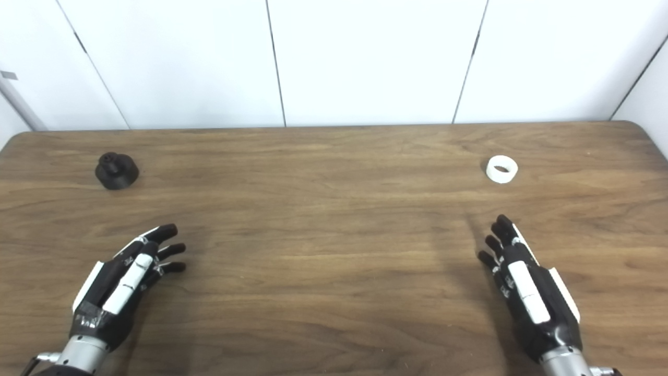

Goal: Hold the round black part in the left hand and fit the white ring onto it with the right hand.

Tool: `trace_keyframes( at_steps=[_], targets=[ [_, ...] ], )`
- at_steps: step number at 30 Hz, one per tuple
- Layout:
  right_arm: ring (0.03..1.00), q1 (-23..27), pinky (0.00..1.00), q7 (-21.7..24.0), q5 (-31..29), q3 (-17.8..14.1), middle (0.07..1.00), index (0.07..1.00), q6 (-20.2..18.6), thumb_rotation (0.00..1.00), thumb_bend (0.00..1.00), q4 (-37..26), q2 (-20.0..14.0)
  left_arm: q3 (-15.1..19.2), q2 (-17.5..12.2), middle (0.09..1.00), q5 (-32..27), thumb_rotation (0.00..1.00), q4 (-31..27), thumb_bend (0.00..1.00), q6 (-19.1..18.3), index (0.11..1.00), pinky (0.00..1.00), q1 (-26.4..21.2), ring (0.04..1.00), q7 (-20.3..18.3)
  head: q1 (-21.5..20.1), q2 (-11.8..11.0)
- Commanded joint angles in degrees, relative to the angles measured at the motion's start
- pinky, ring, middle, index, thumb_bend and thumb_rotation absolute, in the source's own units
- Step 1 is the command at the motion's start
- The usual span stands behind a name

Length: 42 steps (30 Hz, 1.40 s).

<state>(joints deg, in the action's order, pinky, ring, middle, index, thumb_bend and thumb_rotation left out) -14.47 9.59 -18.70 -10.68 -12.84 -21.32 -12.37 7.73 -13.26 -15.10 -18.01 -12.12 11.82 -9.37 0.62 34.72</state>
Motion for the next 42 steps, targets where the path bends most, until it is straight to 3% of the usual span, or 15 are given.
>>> trace_keyframes(
  at_steps=[1,7,11,14,18,21,24,30,31,33,36,39,40,42],
  targets=[
    [0.974,0.9,0.95,0.5,-0.4,0.0,0.987,0.972,2.3,0.73,0.65,-0.6,-0.2,-0.6,-1.0,0.889,0.9,0.56,0.9,0.52,0.4,0.798,0.81,-0.3,0.802,-0.7,0.1,-0.3],
    [0.971,1.2,0.94,0.2,0.5,0.5,0.980,0.971,2.6,0.74,0.66,-0.1,0.2,-0.2,-0.4,0.880,2.1,0.53,1.9,0.53,2.8,0.784,0.78,-0.3,0.778,0.4,0.0,-1.1],
    [0.973,1.6,0.94,0.1,0.6,0.6,0.984,0.973,2.9,0.74,0.66,0.7,0.2,0.5,-0.2,0.855,8.9,0.45,-0.1,0.54,8.1,0.752,0.72,0.9,0.758,3.1,0.7,-1.9],
    [0.973,2.2,0.95,0.3,0.4,0.5,0.984,0.976,3.4,0.74,0.65,1.7,0.2,2.1,-0.6,0.832,14.0,0.43,-4.2,0.57,9.0,0.688,0.66,1.2,0.732,5.3,1.4,-2.5],
    [0.976,2.8,0.96,0.5,0.0,0.3,0.987,0.979,3.9,0.74,0.64,2.9,0.0,5.6,-2.8,0.770,22.4,0.31,-7.2,0.58,8.5,0.583,0.58,1.6,0.706,8.4,2.4,-3.2],
    [0.982,3.1,0.96,0.7,-0.2,0.2,0.993,0.989,4.2,0.75,0.62,3.5,-0.3,9.2,-4.1,0.731,27.4,0.32,-7.4,0.68,8.1,0.548,0.61,1.9,0.729,11.1,3.2,-3.7],
    [0.990,3.3,0.98,0.9,-0.6,0.1,0.999,0.996,4.4,0.75,0.59,4.2,-0.6,12.9,-5.6,0.714,30.3,0.20,-6.8,0.68,9.4,0.533,0.55,2.0,0.703,13.5,4.1,-4.0],
    [1.000,3.9,1.00,0.9,-1.6,-0.1,1.000,1.000,4.7,0.73,0.57,5.5,-0.9,18.9,-7.7,0.683,33.5,0.10,-8.3,0.75,8.2,0.500,0.54,2.2,0.672,15.5,6.5,-5.4],
    [1.000,4.0,1.00,0.9,-1.6,-0.1,1.000,1.000,4.8,0.73,0.57,5.7,-0.9,19.5,-7.9,0.672,33.4,0.08,-8.3,0.64,8.5,0.491,0.52,2.1,0.659,15.6,6.5,-5.4],
    [1.000,4.3,1.00,1.1,-1.8,-0.1,1.000,1.000,4.9,0.73,0.56,6.2,-1.0,20.8,-8.4,0.656,33.6,0.07,-8.2,0.54,8.8,0.484,0.51,1.9,0.642,15.8,7.3,-5.9],
    [1.000,4.9,1.00,1.2,-2.0,-0.2,1.000,1.000,4.8,0.73,0.55,6.8,-1.0,22.3,-9.2,0.626,34.4,0.07,-7.8,0.52,8.5,0.479,0.48,1.1,0.614,16.3,7.9,-6.5],
    [1.000,5.3,1.00,0.8,-1.9,-0.2,1.000,1.000,4.2,0.74,0.55,7.2,-0.9,22.4,-10.4,0.655,36.9,0.07,-6.7,0.52,5.0,0.484,0.51,-0.2,0.641,15.8,8.7,-7.2],
    [1.000,5.4,1.00,0.7,-2.0,-0.3,1.000,1.000,4.1,0.74,0.55,7.3,-0.9,22.0,-10.9,0.686,37.5,0.16,-6.8,0.73,2.6,0.528,0.53,-0.8,0.669,14.6,8.7,-7.2],
    [1.000,5.7,1.00,0.6,-2.1,-0.4,1.000,1.000,3.9,0.75,0.55,7.6,-0.9,20.7,-12.1,0.816,38.4,0.26,-6.8,0.94,-1.4,0.651,0.59,-2.3,0.792,12.3,10.2,-7.8]
  ],
)
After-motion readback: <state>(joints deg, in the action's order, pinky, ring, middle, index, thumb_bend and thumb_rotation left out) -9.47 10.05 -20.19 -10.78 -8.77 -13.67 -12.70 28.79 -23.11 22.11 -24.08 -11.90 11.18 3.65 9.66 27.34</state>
